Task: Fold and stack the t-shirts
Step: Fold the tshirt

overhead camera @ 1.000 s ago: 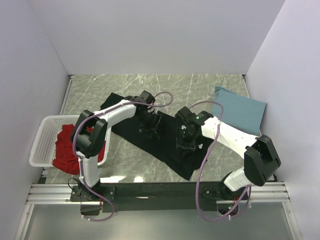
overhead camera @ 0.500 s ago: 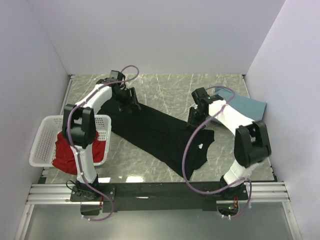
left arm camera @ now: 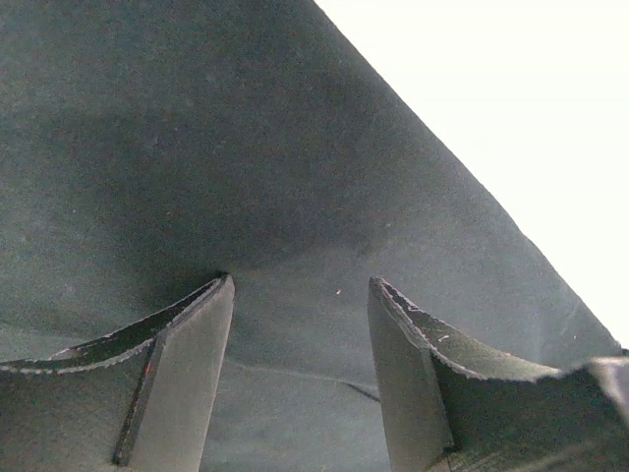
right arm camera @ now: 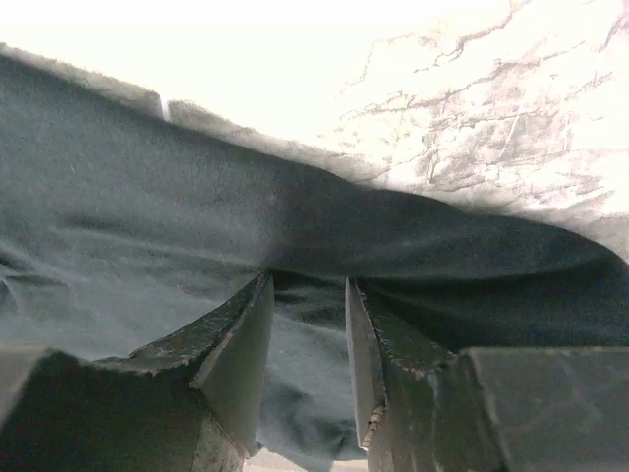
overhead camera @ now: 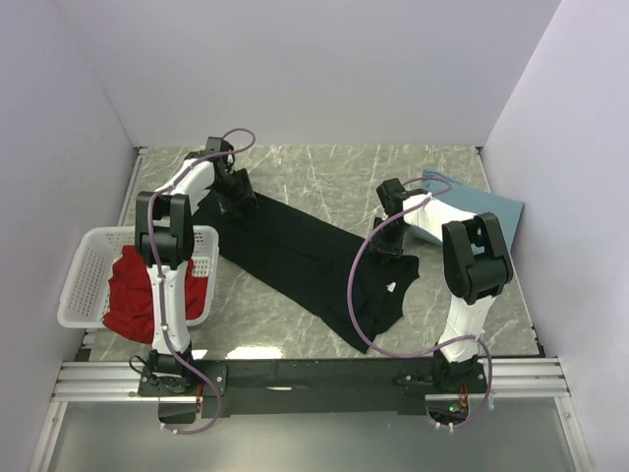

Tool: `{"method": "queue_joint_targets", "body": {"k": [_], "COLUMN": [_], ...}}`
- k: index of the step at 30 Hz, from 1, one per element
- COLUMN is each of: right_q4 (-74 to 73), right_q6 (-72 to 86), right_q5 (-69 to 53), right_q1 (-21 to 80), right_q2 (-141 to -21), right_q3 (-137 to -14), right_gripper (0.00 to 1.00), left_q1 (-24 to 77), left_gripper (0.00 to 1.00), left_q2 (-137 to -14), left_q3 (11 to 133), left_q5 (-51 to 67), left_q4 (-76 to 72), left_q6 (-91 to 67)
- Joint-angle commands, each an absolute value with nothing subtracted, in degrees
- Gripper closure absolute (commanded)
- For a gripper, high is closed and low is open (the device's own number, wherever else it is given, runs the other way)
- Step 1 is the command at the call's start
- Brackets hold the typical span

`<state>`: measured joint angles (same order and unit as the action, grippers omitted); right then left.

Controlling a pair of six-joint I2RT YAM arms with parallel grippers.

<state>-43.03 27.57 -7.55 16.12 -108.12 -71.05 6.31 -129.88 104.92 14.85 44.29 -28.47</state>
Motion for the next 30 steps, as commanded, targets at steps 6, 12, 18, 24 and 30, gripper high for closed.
{"method": "queue_joint_targets", "body": {"k": [6,12,18,24,30], "right_q4": [-44.5,-43.3,-41.7,-41.3,-49.0], "right_q6": [29.6,32.9,37.7,42.4,41.0], "right_q5": [-9.0,-11.3,-12.7,-13.4,-9.8], "right_q1": [15.8,17.0,21.9,28.4,29.7], "right_q2": [-111.0,-109.0,-105.0,-99.6,-94.0], "right_q3": [-67.3,-61.0,-54.0,-50.8,-59.5], "right_gripper": [0.59,0.59,0.59,0.59,0.59], "left_q1": [6.3,8.1,13.3,17.2,17.5], "left_gripper": [0.36,0.35,0.34,0.32,0.30], "left_q2": [-141.3,-143.8,-144.9,-144.9,-142.0], "left_q3": [116.5,117.7,118.6,120.9,126.5], "left_q5": [11.3,14.5,18.2,19.8,19.2], "left_q4": [43.3,40.4,37.0,36.3,38.8], "left_q6": [-23.4,-22.3,-20.2,-21.7,-22.9]}}
